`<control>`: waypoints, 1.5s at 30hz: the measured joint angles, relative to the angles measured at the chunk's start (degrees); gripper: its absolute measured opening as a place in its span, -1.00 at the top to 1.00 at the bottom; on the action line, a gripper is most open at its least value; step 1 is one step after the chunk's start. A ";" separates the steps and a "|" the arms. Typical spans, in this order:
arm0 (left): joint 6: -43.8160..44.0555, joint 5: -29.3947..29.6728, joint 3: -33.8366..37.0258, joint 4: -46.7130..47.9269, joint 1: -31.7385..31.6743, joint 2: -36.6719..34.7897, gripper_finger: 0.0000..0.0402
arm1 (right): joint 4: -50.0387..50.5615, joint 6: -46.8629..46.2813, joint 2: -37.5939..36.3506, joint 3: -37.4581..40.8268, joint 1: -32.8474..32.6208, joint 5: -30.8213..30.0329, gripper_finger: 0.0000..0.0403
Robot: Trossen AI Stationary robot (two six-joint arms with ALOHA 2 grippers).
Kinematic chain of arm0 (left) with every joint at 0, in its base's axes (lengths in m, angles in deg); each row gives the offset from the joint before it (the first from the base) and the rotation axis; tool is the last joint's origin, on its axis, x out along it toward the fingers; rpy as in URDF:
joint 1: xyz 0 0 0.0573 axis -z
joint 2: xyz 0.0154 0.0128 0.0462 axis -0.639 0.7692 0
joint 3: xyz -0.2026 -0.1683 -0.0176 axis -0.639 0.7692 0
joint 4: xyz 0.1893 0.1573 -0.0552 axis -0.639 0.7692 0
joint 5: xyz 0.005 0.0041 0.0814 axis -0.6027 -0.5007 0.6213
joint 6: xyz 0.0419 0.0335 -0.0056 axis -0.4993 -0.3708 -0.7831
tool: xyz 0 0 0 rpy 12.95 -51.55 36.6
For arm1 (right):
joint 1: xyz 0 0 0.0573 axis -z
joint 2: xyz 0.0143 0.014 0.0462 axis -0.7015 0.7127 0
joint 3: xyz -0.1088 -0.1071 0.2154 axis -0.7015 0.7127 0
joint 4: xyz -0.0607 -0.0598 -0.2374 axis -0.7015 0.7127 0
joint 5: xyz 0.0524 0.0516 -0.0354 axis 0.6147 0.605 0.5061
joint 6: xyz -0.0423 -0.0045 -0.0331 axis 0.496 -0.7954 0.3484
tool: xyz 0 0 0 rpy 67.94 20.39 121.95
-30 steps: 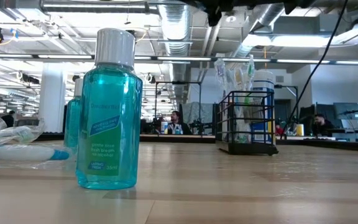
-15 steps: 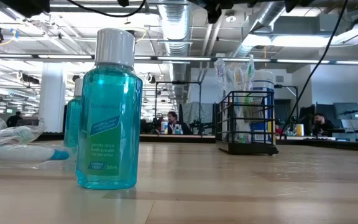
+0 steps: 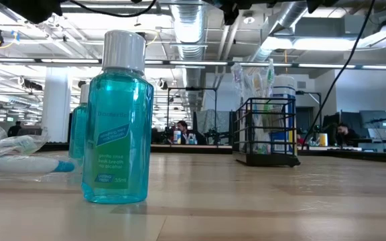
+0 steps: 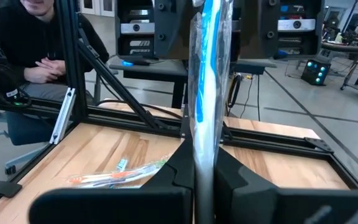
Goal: Pick & Place toothbrushing station
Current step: Put the top blue toothbrush into the wire mesh organizer
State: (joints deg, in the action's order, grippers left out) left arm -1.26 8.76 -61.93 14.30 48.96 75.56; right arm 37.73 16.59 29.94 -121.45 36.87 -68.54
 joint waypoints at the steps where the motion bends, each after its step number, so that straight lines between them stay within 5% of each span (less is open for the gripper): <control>1: 0.08 -0.03 0.00 -0.02 -0.31 0.01 0.30 | 0.02 -0.19 0.00 0.00 0.11 0.00 0.96; 25: 0.02 -0.77 -0.04 -7.61 -1.69 3.47 0.31 | -0.22 -1.46 1.18 -0.17 1.14 -0.44 0.96; 45: 0.00 -2.83 -0.11 -7.31 -1.89 3.40 0.73 | -4.53 -0.13 3.41 -0.57 1.64 -0.44 0.96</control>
State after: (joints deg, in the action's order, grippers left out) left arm -1.26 5.93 -62.04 6.99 47.07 78.96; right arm 33.20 16.46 33.35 -122.01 38.51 -68.98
